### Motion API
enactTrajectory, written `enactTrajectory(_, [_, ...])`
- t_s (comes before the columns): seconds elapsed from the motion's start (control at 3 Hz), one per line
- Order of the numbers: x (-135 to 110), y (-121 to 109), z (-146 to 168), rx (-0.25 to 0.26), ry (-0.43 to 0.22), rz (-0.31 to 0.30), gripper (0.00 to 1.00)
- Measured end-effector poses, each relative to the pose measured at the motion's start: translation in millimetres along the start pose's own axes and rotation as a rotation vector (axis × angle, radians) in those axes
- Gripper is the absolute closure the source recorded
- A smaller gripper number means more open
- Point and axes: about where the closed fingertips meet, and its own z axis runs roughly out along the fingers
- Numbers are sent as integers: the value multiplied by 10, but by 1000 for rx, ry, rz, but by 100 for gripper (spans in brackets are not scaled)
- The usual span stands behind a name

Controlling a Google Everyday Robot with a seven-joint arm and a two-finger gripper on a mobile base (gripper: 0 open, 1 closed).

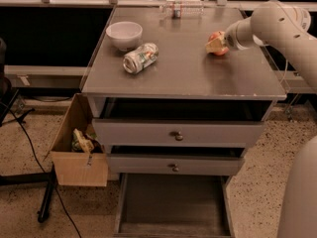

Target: Place apple into bottom drawer

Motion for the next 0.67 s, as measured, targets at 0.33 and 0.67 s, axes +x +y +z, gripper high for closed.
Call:
enactTrajectory(0.33, [-53, 38, -83, -48, -6, -51, 100])
enactTrajectory(0.67, [-123, 120, -325, -142, -26, -127, 100])
